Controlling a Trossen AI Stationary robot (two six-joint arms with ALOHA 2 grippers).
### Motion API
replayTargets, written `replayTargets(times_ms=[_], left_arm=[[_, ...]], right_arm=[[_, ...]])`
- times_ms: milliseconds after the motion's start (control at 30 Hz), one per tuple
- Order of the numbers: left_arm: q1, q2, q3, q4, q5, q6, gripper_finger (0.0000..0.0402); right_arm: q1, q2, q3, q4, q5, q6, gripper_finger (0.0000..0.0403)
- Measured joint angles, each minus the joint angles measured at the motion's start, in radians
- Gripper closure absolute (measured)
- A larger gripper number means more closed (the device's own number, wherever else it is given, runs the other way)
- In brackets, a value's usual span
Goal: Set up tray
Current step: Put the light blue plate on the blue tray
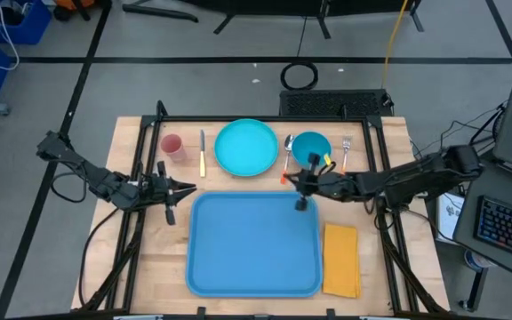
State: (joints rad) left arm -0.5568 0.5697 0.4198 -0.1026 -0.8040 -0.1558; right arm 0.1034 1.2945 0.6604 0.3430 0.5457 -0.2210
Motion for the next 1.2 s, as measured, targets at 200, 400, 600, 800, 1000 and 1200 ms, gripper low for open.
replayTargets(times_ms=[200, 400, 600, 800, 1000, 1200], left_arm=[[-0.002, 0.000, 0.000, -0.005, 0.000, -0.004, 0.0355], [-0.001, 0.000, 0.000, -0.006, 0.001, -0.005, 0.0355], [-0.001, 0.000, 0.000, -0.006, -0.005, -0.009, 0.0355], [-0.001, 0.000, 0.000, -0.012, 0.008, -0.044, 0.0355], [-0.001, 0.000, 0.000, -0.015, 0.018, -0.049, 0.0355], [-0.001, 0.000, 0.000, -0.030, 0.018, -0.050, 0.0355]], right_arm=[[-0.032, 0.030, 0.003, 0.041, -0.234, -0.020, 0.0403], [-0.086, 0.031, 0.045, -0.152, -0.324, 0.016, 0.0403], [-0.129, 0.106, 0.169, -0.315, -0.436, 0.014, 0.0402], [-0.145, 0.221, 0.300, -0.434, -0.443, -0.058, 0.0370], [-0.156, 0.300, 0.400, -0.499, -0.442, -0.119, 0.0298], [-0.168, 0.367, 0.456, -0.498, -0.385, -0.192, 0.0223]])
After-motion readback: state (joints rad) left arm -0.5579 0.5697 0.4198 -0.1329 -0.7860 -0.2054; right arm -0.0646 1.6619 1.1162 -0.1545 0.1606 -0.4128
